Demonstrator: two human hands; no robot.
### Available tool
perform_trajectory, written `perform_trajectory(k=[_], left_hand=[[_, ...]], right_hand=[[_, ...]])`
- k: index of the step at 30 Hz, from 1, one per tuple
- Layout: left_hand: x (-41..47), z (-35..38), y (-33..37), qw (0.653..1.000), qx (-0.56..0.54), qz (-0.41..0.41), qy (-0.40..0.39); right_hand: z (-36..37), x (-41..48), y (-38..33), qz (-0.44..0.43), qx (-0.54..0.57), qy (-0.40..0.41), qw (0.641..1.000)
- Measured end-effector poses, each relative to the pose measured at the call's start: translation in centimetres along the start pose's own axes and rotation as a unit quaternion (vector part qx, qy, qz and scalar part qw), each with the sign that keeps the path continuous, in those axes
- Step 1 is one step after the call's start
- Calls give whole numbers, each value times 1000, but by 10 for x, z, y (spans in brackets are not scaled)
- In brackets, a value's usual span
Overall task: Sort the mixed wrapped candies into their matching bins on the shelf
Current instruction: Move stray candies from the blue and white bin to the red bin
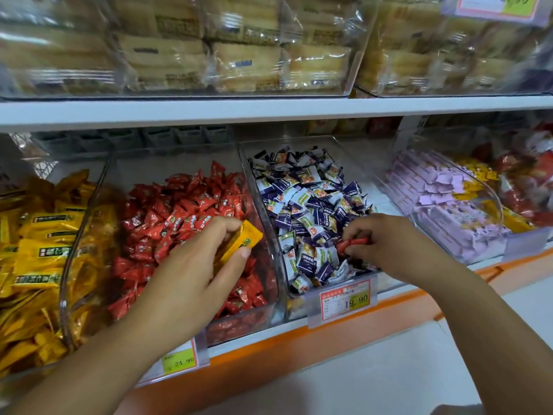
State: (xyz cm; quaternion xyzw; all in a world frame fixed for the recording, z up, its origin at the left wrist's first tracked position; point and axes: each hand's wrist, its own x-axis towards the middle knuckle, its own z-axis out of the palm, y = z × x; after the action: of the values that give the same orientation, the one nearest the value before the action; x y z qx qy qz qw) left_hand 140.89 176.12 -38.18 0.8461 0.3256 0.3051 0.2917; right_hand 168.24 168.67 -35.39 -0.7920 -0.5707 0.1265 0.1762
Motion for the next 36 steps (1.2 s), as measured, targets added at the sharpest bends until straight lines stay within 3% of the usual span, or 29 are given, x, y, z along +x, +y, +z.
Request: perform_trajectory(k=[5,7,9,11,12,16,20,22,29,36], left_hand=[[-3,-3,-1,999,1,-7,-46],[-4,-4,0,998,11,-5,-63],[-6,-5,0,997,14,-5,-76],[-8,-6,1,996,16,-3,-91],[-9,-6,1,995,18,0,-97],[-11,-9,-3,993,29,7,-111],[-12,-9,-3,991,49,9,-125],[-11,-8,-3,990,54,9,-127],[-13,-8,-2,989,57,11,-135],[-12,-7,-2,989,62,0,-136]], right_hand=[[-28,-11,-13,5,45,14,999],[-39,-12,-30,-12,64,57,996],[-37,-7,-57,-59,167,113,978],[-26,1,-85,-103,281,89,950],[-19,5,-93,-118,279,58,951],[-11,15,-80,-99,115,-28,988],[1,11,-66,-103,-43,-209,971],[13,16,-62,-116,-118,-180,970],[18,47,-24,-91,-90,56,990],[3,37,-22,-98,-26,37,994]])
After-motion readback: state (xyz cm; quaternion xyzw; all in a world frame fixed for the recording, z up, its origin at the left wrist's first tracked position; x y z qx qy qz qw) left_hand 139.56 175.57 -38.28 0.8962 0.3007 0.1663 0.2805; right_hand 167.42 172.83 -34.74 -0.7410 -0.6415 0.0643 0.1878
